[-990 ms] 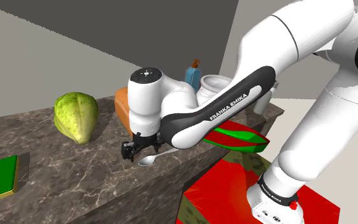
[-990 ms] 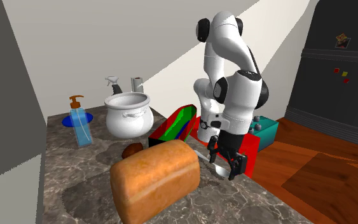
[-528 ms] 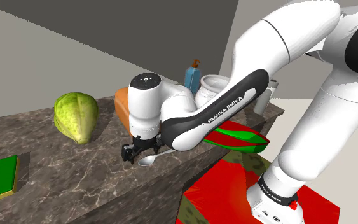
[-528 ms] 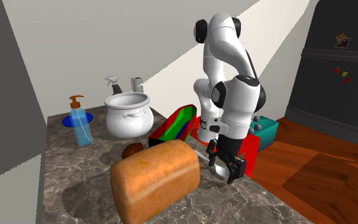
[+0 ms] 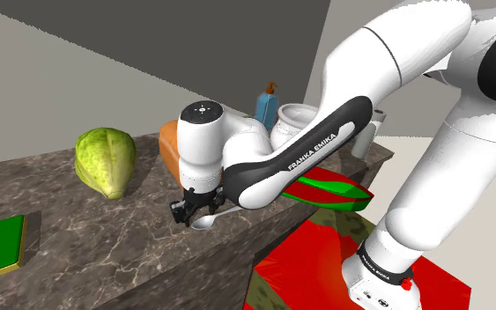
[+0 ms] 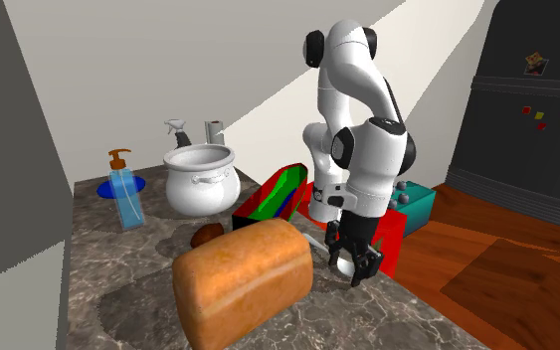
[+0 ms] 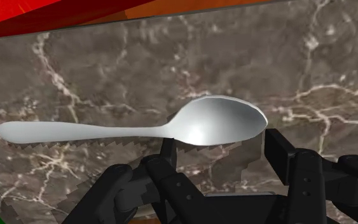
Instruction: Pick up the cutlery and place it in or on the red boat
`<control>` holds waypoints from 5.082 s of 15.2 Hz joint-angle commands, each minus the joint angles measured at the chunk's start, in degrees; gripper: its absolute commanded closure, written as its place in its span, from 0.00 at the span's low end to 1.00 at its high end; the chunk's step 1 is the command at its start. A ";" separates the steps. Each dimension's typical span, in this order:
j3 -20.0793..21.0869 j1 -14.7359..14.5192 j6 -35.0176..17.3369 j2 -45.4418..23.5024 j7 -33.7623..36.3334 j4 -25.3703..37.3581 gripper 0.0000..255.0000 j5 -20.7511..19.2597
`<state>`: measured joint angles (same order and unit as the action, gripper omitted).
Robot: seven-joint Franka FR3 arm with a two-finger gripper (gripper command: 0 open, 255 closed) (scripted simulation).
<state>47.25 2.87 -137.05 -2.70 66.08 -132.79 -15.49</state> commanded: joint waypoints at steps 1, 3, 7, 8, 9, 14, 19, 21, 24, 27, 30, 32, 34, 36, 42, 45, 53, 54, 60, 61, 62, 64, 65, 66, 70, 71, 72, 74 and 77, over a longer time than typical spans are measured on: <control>-0.01 0.01 0.00 0.00 0.00 0.00 1.00 0.00; -0.01 0.01 0.00 0.00 0.00 -0.01 1.00 0.00; 0.22 0.20 1.87 2.24 -2.28 0.67 1.00 2.88; 0.24 0.22 2.52 2.96 -3.00 0.92 1.00 3.78; 0.22 0.21 3.18 3.66 -3.69 1.19 1.00 4.64; -0.16 0.03 6.64 6.88 -6.74 2.77 1.00 8.34; -0.86 -0.29 10.28 9.58 -9.16 4.71 1.00 11.12; -1.17 -0.42 11.77 10.52 -9.97 5.58 1.00 12.01; -1.66 -0.59 14.02 11.77 -11.04 6.98 1.00 13.14; -2.14 -0.74 16.28 12.85 -11.96 8.50 1.00 14.05; -2.60 -0.85 18.56 13.76 -12.75 10.12 1.00 14.77; -2.89 -0.90 20.08 14.28 -13.21 11.26 1.00 15.16; -3.16 -0.94 21.60 14.74 -13.62 12.46 1.00 15.48; -3.42 -0.96 23.11 15.12 -13.99 13.70 1.00 15.75; -11.03 -2.64 23.38 26.49 -23.61 4.36 1.00 22.06; -15.44 -3.70 23.88 32.18 -28.42 -0.70 1.00 23.82; -26.59 -4.57 26.48 45.27 -39.81 -11.68 1.00 23.72; -27.97 -4.43 26.89 46.73 -41.17 -12.79 1.00 23.32; -29.15 -4.48 23.54 48.33 -42.77 -17.83 1.00 23.19; -29.00 -4.54 22.74 48.22 -42.72 -18.54 1.00 23.31; -28.85 -4.59 21.92 48.10 -42.67 -19.23 1.00 23.42; -28.53 -4.69 20.27 47.80 -42.57 -20.59 1.00 23.64; -28.36 -4.74 19.43 47.62 -42.51 -21.25 1.00 23.76; -28.19 -4.78 18.58 47.42 -42.45 -21.91 1.00 23.87; -27.49 -4.94 15.11 46.42 -42.21 -24.41 1.00 24.32; -27.49 -4.94 15.12 46.44 -42.21 -24.41 1.00 24.32; -27.49 -4.94 15.11 46.43 -42.21 -24.41 1.00 24.32; -27.49 -4.94 15.11 46.42 -42.21 -24.41 1.00 24.32; -27.49 -4.94 15.11 46.42 -42.21 -24.41 1.00 24.32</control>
<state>19.75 -2.07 -121.92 43.73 23.86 -157.18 8.83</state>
